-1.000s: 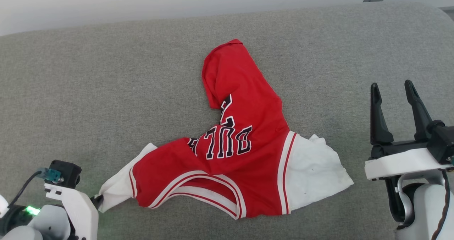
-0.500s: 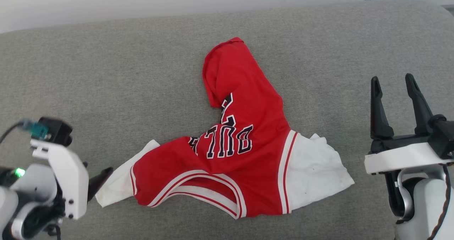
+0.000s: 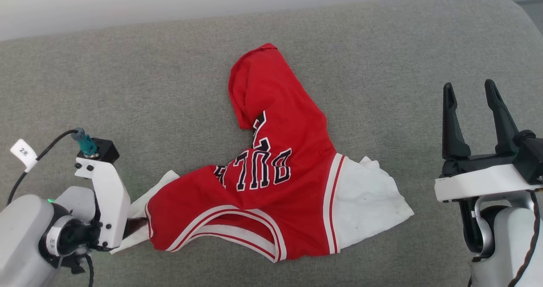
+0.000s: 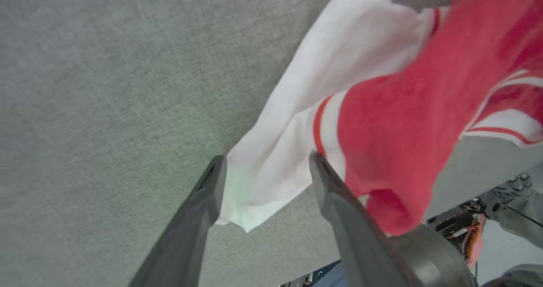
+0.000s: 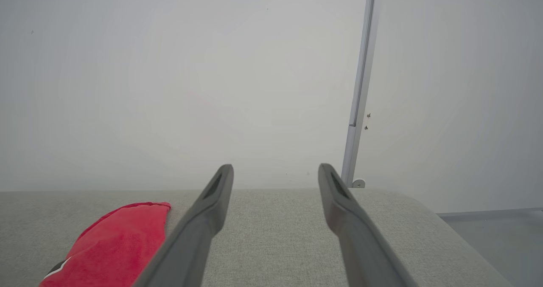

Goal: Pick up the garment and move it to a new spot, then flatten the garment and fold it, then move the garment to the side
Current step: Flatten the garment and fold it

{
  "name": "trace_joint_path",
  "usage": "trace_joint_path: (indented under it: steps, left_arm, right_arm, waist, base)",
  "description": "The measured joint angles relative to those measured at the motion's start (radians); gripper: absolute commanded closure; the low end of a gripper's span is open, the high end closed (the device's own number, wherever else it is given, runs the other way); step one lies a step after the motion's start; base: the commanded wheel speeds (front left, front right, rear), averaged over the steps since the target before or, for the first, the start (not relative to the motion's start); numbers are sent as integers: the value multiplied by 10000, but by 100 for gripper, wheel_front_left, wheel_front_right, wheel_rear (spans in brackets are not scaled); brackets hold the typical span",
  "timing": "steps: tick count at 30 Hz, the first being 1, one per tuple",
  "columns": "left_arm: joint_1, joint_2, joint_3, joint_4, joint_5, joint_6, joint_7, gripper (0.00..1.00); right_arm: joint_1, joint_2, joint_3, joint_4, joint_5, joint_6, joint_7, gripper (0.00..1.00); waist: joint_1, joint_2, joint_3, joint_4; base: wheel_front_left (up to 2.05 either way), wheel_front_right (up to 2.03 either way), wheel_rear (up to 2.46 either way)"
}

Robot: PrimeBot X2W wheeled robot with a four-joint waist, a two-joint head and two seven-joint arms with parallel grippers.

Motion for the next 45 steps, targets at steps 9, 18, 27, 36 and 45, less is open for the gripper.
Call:
trace_joint_path:
  steps: [9, 18, 27, 36, 45]
  left_arm:
    - [-694, -775, -462, 2433, 754, -788, -1068, 23]
    - [-1381, -1231, -330, 3758, 585, -1419, -1856, 100]
    - [-1796, -564, 407, 3218, 631, -1565, -3208, 100]
    - [-735, 673, 1170, 2516, 430, -849, -3685, 100]
    - [814, 600, 1379, 2725, -399, -343, -3545, 100]
  right_arm:
    - [-4, 0, -13, -73, 38, 0, 67, 0]
    - [5, 2, -92, -194, 21, 0, 174, 0]
    - [58, 2, -272, -299, -115, 0, 180, 0]
    - [135, 2, -322, -454, -117, 0, 211, 0]
    - [128, 4, -288, -399, -104, 0, 224, 0]
  waist:
    - [0, 0, 7, -33]
    - [0, 0, 11, 146]
    - [0, 0, -30, 368]
    - [0, 0, 44, 443]
    - [0, 0, 170, 490]
  base:
    - [0, 0, 0]
    - [0, 0, 0]
    - [0, 0, 0]
    - [0, 0, 0]
    - [0, 0, 0]
